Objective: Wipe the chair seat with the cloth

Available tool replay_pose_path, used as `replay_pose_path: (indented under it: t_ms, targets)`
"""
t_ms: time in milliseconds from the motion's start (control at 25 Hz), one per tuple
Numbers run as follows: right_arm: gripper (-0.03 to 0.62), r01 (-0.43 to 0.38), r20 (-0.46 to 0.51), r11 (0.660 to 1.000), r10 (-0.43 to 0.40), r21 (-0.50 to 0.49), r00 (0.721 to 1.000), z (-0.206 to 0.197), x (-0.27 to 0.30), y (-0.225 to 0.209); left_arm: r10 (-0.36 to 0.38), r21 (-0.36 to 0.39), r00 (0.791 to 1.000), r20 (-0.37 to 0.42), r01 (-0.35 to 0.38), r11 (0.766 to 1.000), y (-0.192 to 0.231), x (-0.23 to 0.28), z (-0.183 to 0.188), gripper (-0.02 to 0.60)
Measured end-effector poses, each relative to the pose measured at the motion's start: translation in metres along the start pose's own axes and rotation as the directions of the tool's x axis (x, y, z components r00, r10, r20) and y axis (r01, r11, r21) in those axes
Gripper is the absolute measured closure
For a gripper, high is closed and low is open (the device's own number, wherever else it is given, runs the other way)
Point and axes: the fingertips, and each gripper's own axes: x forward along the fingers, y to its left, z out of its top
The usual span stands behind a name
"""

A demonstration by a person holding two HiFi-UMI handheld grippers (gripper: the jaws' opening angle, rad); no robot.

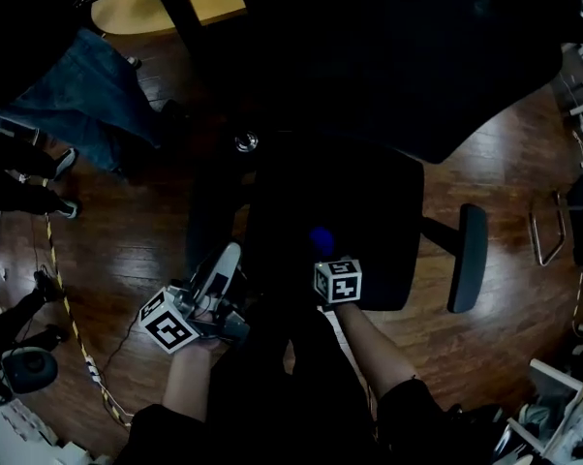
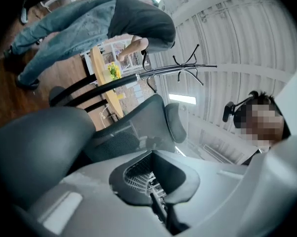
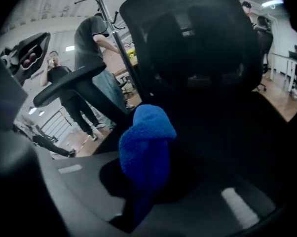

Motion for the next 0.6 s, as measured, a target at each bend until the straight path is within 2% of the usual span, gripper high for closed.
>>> replay_pose_path:
  t_ms: [120, 240, 320, 440, 600]
  targets:
    - [0.559, -0.154, -0.062, 0.987, 0.151, -0.038, 0.987, -0.009, 0.033, 0.082, 0.043, 0.024, 0.997, 0.056, -0.045, 0.999, 0.005, -0.02, 0.018, 0.593]
    - [0.559, -0.257, -0.15, 0.962, 0.242, -0.094, 0.959, -0.033, 0.055, 0.133, 0.084, 0.035, 0.99, 0.11, -0.089, 0.995, 0.01, -0.038, 0.03, 0.593]
    - [0.559, -0.276, -0.184, 0.957, 0.256, -0.091, 0.949, -0.045, 0.063, 0.147, 0.1, 0.035, 0.986, 0.132, -0.105, 0.994, 0.012, -0.046, 0.037, 0.592]
    - [0.559, -0.285, -0.173, 0.95, 0.261, -0.129, 0.95, -0.051, 0.065, 0.154, 0.108, 0.03, 0.983, 0.146, -0.113, 0.993, 0.014, -0.054, 0.046, 0.593]
    - [0.559, -0.272, -0.146, 0.951, 0.251, -0.147, 0.957, -0.056, 0.057, 0.138, 0.098, 0.025, 0.986, 0.132, -0.102, 0.994, 0.014, -0.048, 0.04, 0.593]
